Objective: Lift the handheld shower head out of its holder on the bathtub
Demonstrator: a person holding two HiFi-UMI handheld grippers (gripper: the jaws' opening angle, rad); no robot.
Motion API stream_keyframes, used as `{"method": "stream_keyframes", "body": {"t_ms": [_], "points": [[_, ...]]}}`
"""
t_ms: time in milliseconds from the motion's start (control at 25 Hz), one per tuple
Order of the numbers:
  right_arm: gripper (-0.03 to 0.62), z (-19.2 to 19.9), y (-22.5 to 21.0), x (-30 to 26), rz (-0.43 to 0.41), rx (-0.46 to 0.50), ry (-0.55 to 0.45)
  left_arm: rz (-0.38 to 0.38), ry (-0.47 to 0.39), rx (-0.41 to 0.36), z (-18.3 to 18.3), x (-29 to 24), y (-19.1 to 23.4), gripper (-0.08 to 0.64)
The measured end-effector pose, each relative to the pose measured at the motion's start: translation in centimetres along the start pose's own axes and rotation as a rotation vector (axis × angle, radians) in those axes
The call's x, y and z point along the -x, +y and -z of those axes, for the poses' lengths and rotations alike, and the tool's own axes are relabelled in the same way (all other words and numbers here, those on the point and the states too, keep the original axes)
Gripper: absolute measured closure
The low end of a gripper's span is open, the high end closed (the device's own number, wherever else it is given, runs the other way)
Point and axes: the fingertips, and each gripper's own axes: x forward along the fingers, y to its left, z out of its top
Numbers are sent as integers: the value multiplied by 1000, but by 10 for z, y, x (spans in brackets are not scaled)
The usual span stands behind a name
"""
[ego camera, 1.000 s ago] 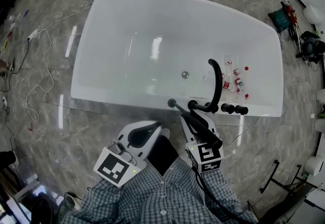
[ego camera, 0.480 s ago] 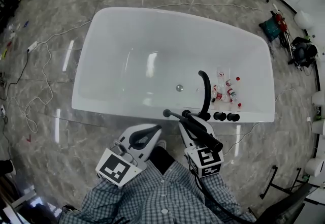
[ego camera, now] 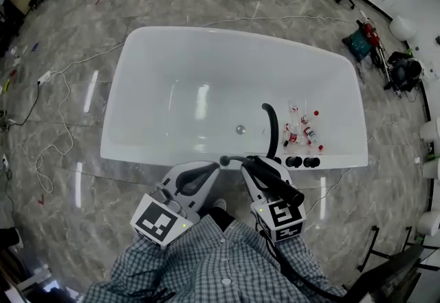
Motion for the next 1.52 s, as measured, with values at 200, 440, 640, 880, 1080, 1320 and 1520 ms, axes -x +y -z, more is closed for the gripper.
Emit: {"method": "stream_keyframes", "body": {"t_ms": [200, 440, 640, 880, 1080, 1320, 1520], "points": [[457, -18, -3, 13, 7, -11, -38, -8, -21, -23, -14, 1, -1, 554], [457, -28, 3, 30, 15, 1, -82, -18, -45, -41, -26, 16, -5, 554], [457, -46, 5, 41, 11, -11, -118, -48, -1, -56, -31, 20, -3, 554], [457, -88, 10, 56, 8, -31, -160, -39, -48, -78, -41, 20, -6, 554], [457, -89, 5, 66, 42, 43, -152, -59, -22, -84, -36, 23, -2, 554], [457, -84, 5, 67, 44, 50, -170, -36, -78, -93, -44, 23, -6, 554], [457, -101, 6, 69, 60, 58, -164, -32, -76, -94, -45, 24, -5, 554]]}}
